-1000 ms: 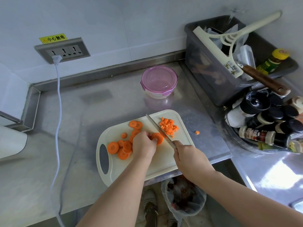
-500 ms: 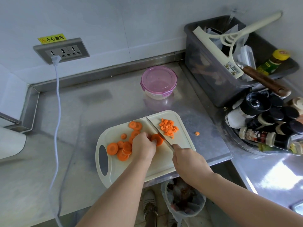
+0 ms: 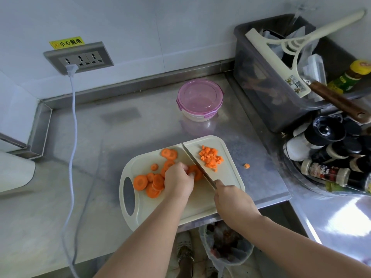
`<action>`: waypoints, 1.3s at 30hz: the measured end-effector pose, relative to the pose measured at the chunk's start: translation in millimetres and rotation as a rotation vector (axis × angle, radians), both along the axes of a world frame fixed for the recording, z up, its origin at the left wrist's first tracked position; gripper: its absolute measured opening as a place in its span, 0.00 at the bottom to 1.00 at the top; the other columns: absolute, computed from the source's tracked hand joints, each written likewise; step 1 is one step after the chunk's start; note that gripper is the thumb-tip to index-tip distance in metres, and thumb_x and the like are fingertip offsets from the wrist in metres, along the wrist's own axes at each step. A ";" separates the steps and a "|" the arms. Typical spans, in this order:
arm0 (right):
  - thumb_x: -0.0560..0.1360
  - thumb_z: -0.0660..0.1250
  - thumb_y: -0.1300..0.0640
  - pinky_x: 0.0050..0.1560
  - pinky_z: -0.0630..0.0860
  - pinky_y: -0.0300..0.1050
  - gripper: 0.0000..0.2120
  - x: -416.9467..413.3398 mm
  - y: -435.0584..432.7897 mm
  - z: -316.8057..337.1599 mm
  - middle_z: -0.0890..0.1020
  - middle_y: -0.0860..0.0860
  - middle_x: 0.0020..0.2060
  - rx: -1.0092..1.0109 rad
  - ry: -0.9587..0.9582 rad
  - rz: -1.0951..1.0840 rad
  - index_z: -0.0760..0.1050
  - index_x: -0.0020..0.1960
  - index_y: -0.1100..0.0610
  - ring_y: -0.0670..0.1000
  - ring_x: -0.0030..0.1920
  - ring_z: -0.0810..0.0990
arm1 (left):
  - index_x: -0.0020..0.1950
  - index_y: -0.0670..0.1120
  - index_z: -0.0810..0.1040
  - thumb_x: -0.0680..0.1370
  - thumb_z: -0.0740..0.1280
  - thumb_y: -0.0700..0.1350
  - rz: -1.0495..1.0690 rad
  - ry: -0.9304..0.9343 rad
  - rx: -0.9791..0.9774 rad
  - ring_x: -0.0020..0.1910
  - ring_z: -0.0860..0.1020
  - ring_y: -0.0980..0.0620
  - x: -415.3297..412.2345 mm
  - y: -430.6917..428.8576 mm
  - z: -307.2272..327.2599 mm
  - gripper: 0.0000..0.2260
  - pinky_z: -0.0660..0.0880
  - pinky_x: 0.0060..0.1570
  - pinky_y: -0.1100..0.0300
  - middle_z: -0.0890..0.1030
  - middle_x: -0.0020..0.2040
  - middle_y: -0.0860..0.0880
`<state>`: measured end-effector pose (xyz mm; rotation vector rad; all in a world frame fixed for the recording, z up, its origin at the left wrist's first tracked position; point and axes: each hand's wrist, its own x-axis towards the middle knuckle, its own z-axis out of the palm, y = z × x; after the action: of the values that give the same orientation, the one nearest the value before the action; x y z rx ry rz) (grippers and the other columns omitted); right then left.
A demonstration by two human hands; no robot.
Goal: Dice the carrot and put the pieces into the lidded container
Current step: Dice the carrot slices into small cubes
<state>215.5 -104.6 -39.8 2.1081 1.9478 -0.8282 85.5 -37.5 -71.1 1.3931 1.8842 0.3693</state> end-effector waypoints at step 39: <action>0.56 0.78 0.61 0.32 0.74 0.41 0.25 122.7 -49.1 15.8 0.79 0.45 0.30 0.559 -0.129 0.489 0.83 0.53 0.51 0.51 0.26 0.77 | 0.52 0.52 0.80 0.75 0.67 0.48 -0.795 0.262 0.326 0.53 0.75 0.53 4.5 2.5 26.6 0.08 0.70 0.54 0.60 0.82 0.49 0.55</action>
<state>338.2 -153.6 -24.1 1.7025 2.6720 -0.0530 89.9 -35.0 -44.5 2.3594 1.3277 0.0908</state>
